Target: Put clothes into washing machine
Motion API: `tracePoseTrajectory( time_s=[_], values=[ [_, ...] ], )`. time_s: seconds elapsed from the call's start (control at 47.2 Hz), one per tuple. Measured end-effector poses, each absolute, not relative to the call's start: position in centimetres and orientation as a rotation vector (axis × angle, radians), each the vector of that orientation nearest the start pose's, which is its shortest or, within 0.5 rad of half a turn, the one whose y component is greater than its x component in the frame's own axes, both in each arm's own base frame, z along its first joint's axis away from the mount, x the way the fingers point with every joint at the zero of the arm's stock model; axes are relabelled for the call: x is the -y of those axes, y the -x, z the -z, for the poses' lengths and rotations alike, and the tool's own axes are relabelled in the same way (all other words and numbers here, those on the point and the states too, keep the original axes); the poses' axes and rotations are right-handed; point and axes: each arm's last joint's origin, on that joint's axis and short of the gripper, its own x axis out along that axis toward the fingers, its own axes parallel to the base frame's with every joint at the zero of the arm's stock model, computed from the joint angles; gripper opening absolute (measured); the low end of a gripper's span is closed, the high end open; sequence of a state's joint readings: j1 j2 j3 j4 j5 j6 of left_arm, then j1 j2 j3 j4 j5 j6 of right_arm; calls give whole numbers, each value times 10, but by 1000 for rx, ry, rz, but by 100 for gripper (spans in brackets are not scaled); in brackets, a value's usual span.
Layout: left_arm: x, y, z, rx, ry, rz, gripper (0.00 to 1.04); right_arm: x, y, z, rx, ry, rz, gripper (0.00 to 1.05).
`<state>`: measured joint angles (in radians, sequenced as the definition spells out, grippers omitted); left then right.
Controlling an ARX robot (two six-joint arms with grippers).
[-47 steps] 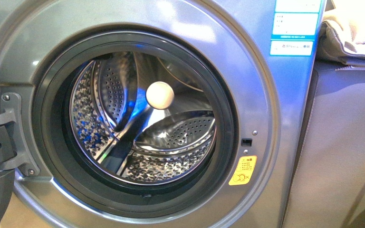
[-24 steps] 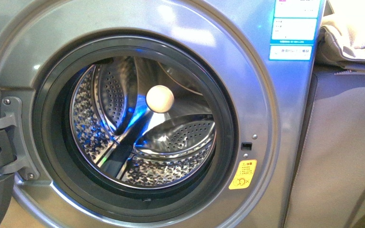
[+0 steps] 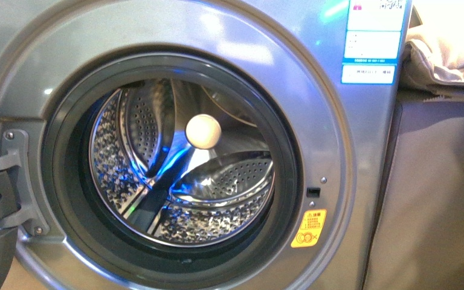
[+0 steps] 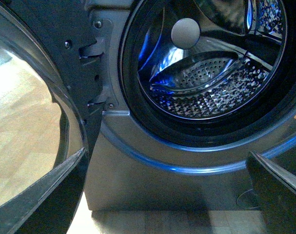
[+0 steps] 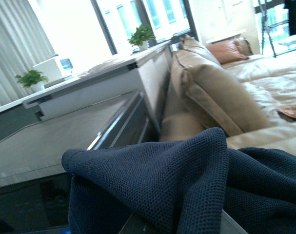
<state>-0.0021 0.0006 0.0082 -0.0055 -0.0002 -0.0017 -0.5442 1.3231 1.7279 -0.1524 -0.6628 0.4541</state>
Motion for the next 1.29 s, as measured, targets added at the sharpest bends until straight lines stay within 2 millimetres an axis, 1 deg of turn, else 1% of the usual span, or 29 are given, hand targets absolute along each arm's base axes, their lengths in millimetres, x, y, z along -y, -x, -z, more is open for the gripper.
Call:
tracePoseTrajectory(
  time_s=[0.021, 0.085, 0.106, 0.148, 0.233, 0.381, 0.402, 0.444, 0.487, 0.529, 0.593, 0.656, 0.741, 0.783, 0.825, 0.889, 0.931, 0.952, 0.995, 1.079, 1.164, 1.291],
  values=[
    [0, -97, -166, 2, 2, 2, 98, 106, -218, -537, 180, -299, -175, 4],
    [0, -97, -166, 2, 2, 2, 98, 80, -216, -552, 187, -261, -233, 4],
    [0, -97, -166, 2, 2, 2, 98, 74, -216, -554, 188, -256, -245, 4],
    [0, -97, -166, 2, 2, 2, 98, 56, -215, -561, 186, -236, -281, 4],
    [0, -97, -166, 2, 2, 2, 98, 28, -213, -568, 184, -205, -339, 4],
    [0, -97, -166, 2, 2, 2, 98, -31, -208, -577, 193, -124, -489, 4],
    [0, -97, -166, 2, 2, 2, 98, -36, -210, -576, 195, -117, -498, 4],
    [0, -97, -166, 2, 2, 2, 98, -55, -224, -571, 231, -100, -519, 4],
    [0, -97, -166, 2, 2, 2, 98, -72, -230, -566, 247, -89, -562, 4],
    [0, -97, -166, 2, 2, 2, 98, -87, -241, -552, 199, -74, -593, 4],
    [0, -97, -166, 2, 2, 2, 98, -100, -250, -540, 154, -59, -624, 4],
    [0, -97, -166, 2, 2, 2, 98, -109, -254, -532, 129, -47, -649, 4],
    [0, -97, -166, 2, 2, 2, 98, -114, -253, -531, 127, -38, -663, 4],
    [0, -97, -166, 2, 2, 2, 98, -112, -250, -533, 128, -37, -674, 4],
    [0, -97, -166, 2, 2, 2, 98, -105, -248, -535, 127, -34, -697, 4],
    [0, -97, -166, 2, 2, 2, 98, -89, -244, -540, 122, -33, -735, 4],
    [0, -97, -166, 2, 2, 2, 98, -71, -240, -546, 126, -32, -751, 4],
    [0, -97, -166, 2, 2, 2, 98, -66, -239, -548, 131, -30, -750, 4],
    [0, -97, -166, 2, 2, 2, 98, -50, -234, -554, 152, -24, -727, 4],
    [0, -97, -166, 2, 2, 2, 98, -32, -225, -561, 182, -16, -682, 4],
    [0, -97, -166, 2, 2, 2, 98, -22, -216, -566, 215, -3, -672, 4],
    [0, -97, -166, 2, 2, 2, 98, -21, -209, -570, 234, 9, -698, 4]
  ],
)
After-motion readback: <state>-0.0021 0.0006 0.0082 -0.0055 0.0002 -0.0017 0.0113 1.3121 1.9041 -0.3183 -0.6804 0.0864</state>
